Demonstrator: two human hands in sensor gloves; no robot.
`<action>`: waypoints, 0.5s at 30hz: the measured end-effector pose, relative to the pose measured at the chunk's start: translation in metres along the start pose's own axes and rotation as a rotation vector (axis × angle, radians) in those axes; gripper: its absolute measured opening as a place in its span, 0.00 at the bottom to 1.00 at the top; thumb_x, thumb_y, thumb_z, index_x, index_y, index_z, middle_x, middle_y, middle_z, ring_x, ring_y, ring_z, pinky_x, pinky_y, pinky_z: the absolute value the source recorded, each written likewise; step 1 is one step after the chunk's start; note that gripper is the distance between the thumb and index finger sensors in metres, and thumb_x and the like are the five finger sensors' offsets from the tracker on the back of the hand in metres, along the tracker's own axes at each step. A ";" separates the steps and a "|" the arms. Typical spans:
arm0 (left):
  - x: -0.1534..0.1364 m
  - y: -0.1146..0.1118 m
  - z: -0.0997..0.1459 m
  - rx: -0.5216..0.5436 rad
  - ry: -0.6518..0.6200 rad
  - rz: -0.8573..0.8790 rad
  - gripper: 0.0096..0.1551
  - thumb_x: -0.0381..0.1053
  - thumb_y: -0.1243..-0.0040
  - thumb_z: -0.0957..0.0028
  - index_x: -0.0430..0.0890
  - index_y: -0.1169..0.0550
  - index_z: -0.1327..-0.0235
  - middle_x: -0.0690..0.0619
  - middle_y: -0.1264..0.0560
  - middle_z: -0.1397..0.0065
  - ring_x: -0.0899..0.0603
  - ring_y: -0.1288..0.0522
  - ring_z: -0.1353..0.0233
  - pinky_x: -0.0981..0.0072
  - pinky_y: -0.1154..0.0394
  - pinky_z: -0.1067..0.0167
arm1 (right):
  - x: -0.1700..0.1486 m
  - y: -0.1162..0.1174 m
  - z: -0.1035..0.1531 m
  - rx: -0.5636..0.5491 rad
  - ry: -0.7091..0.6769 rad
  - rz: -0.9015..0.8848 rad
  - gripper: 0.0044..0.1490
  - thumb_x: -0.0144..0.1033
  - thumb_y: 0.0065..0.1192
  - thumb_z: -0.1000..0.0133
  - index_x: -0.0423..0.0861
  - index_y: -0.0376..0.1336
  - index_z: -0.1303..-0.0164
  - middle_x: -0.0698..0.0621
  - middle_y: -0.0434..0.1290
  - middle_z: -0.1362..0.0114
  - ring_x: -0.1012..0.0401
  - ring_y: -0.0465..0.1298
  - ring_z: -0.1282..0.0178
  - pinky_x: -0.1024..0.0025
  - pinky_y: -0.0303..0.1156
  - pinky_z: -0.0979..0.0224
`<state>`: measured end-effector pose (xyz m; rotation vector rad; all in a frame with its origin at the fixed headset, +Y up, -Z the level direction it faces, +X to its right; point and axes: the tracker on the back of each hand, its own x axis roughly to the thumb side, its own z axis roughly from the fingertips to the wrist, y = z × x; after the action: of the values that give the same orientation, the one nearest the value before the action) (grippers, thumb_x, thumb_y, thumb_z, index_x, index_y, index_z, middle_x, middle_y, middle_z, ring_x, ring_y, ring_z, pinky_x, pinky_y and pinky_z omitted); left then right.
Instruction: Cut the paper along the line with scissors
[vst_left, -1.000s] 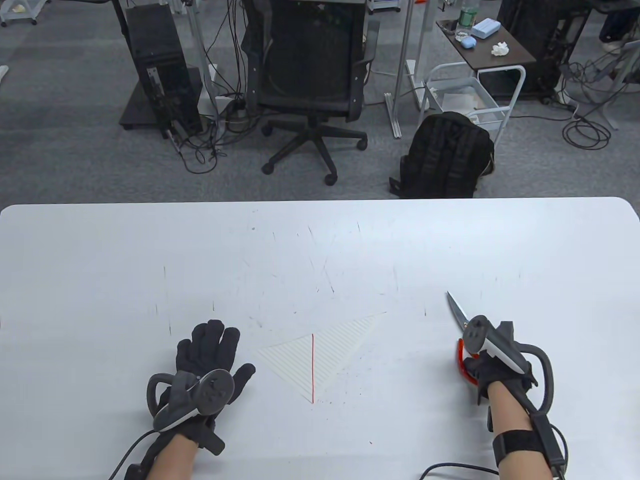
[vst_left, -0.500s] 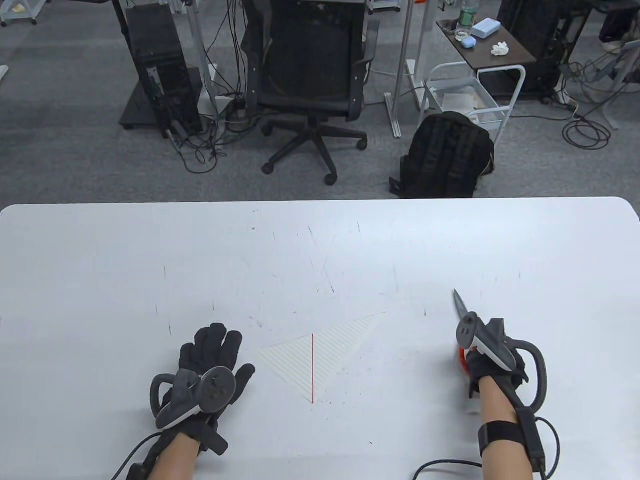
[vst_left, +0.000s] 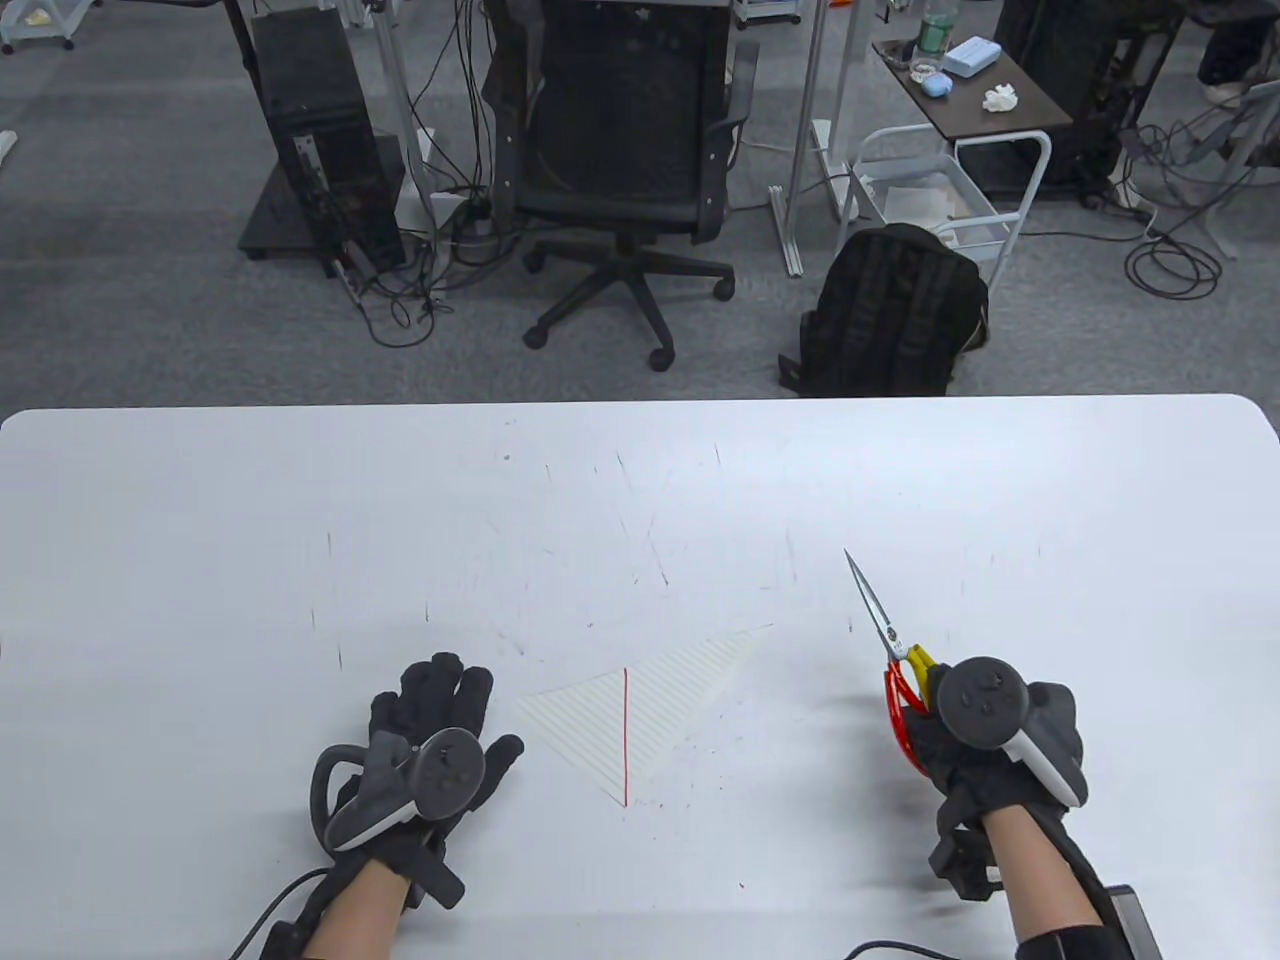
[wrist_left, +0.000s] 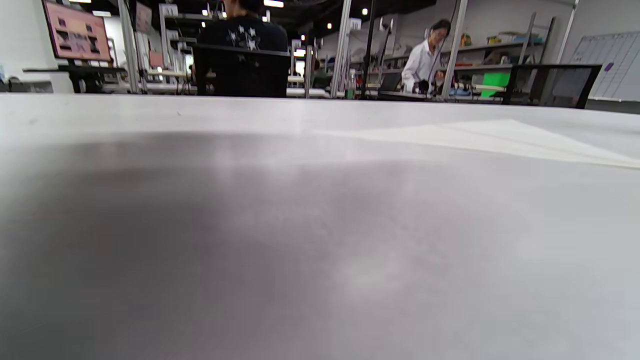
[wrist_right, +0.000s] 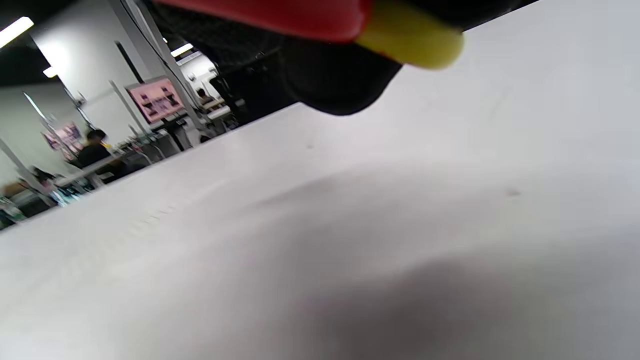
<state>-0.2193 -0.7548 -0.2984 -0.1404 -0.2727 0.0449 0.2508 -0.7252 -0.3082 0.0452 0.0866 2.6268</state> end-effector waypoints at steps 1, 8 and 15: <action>0.003 -0.001 -0.003 -0.012 -0.005 0.003 0.49 0.72 0.65 0.35 0.42 0.51 0.11 0.36 0.57 0.11 0.26 0.54 0.13 0.25 0.49 0.23 | 0.002 0.001 0.002 -0.003 -0.031 -0.053 0.38 0.42 0.59 0.37 0.30 0.50 0.30 0.36 0.68 0.37 0.57 0.77 0.51 0.52 0.67 0.46; 0.040 -0.009 -0.051 -0.219 -0.025 -0.083 0.51 0.71 0.57 0.37 0.43 0.52 0.12 0.37 0.58 0.11 0.27 0.54 0.13 0.27 0.45 0.23 | 0.025 0.018 0.011 -0.005 -0.181 -0.332 0.36 0.46 0.57 0.37 0.33 0.52 0.33 0.40 0.70 0.41 0.61 0.77 0.57 0.56 0.67 0.50; 0.042 -0.010 -0.094 -0.351 0.059 -0.110 0.52 0.65 0.48 0.40 0.43 0.54 0.15 0.37 0.48 0.15 0.31 0.43 0.18 0.50 0.32 0.28 | 0.029 0.019 0.014 -0.036 -0.216 -0.367 0.36 0.47 0.57 0.37 0.33 0.52 0.32 0.40 0.70 0.41 0.62 0.78 0.57 0.57 0.67 0.50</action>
<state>-0.1531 -0.7749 -0.3751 -0.4745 -0.2270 -0.1170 0.2165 -0.7271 -0.2928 0.2740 -0.0260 2.2410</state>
